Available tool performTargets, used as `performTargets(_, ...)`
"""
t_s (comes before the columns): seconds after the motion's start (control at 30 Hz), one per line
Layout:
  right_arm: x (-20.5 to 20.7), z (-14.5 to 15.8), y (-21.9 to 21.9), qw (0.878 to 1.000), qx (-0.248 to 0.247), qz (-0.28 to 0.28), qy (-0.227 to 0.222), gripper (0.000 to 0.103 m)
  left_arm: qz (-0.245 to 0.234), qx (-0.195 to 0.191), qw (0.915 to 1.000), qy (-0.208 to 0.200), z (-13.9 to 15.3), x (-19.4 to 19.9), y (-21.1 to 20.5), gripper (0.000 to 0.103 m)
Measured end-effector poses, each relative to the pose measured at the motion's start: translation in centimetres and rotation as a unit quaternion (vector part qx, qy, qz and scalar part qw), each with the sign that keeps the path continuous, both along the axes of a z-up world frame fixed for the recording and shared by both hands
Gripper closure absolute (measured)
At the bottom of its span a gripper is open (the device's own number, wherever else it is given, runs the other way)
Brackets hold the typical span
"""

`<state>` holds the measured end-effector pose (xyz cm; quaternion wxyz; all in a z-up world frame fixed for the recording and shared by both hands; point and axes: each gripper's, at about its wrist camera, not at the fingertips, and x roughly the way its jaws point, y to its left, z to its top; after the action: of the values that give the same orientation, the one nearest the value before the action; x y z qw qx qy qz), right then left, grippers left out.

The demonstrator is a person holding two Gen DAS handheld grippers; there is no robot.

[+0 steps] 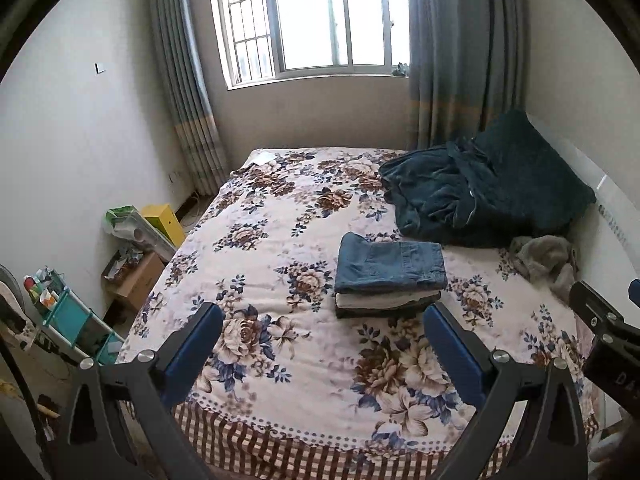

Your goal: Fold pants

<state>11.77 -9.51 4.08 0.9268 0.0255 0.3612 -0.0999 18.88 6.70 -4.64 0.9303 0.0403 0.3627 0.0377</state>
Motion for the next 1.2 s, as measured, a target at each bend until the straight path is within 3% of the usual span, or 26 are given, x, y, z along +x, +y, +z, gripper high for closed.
performTargets(1.2, 0.3, -0.6, 1.1, 1.0, -0.005, 0.004, 0.002, 0.0, -0.001, -0.002, 1.0, 0.0, -0.4, -0.6, -0.2, 0.0)
